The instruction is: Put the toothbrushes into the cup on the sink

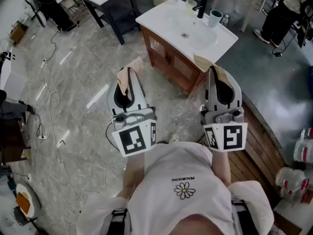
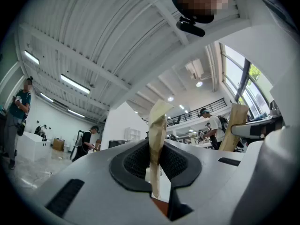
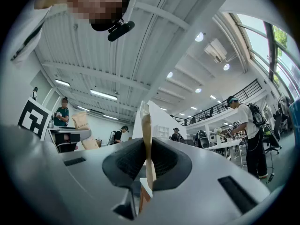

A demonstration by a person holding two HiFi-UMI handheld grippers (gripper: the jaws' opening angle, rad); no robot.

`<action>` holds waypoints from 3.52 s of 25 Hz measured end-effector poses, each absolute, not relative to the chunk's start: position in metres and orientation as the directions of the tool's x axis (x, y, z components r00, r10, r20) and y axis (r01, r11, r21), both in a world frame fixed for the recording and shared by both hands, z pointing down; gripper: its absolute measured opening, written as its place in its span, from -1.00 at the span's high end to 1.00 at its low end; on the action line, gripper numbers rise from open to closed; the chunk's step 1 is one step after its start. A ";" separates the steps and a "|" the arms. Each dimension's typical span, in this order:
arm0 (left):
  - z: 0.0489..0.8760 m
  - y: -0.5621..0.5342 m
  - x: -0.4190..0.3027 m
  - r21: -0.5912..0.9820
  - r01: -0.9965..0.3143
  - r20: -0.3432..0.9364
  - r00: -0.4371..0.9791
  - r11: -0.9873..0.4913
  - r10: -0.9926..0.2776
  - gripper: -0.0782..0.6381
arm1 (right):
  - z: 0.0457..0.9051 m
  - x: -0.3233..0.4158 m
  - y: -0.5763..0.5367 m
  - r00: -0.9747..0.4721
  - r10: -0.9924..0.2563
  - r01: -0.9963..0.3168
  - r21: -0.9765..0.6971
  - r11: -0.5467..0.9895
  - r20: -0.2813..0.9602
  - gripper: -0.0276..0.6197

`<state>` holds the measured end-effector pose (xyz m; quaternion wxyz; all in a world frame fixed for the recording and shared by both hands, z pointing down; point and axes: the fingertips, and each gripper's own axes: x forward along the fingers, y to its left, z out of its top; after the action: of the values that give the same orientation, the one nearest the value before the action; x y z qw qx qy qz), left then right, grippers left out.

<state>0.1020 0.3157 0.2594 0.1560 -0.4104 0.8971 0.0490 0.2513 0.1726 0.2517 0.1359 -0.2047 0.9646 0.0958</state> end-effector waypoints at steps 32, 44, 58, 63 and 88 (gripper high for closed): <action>0.273 0.267 0.048 -0.020 -0.742 -0.341 -0.625 0.670 -0.702 0.64 | 0.268 0.201 0.114 -0.878 -0.355 -0.398 0.078 0.914 -0.321 0.82; 0.260 0.171 -0.082 -0.001 -0.775 -0.339 -0.594 0.632 -0.729 0.64 | 0.252 0.073 0.028 -0.872 -0.377 -0.424 0.096 0.901 -0.312 0.82; 0.229 0.045 -0.270 -0.013 -0.839 -0.354 -0.506 0.545 -0.787 0.64 | 0.218 -0.109 -0.086 -0.828 -0.447 -0.503 0.097 0.859 -0.339 0.82; 0.232 0.022 -0.308 0.015 -0.847 -0.339 -0.504 0.531 -0.795 0.64 | 0.220 -0.144 -0.108 -0.823 -0.469 -0.520 0.092 0.849 -0.321 0.82; 0.241 -0.077 -0.235 0.021 -0.932 -0.322 -0.348 0.361 -0.880 0.64 | 0.231 -0.056 -0.175 -0.720 -0.615 -0.665 0.067 0.744 -0.321 0.82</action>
<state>-0.2353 -0.0770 0.2414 0.1288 -0.5562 0.8148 0.1009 -0.0561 -0.1748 0.2315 0.1404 -0.3467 0.9231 0.0892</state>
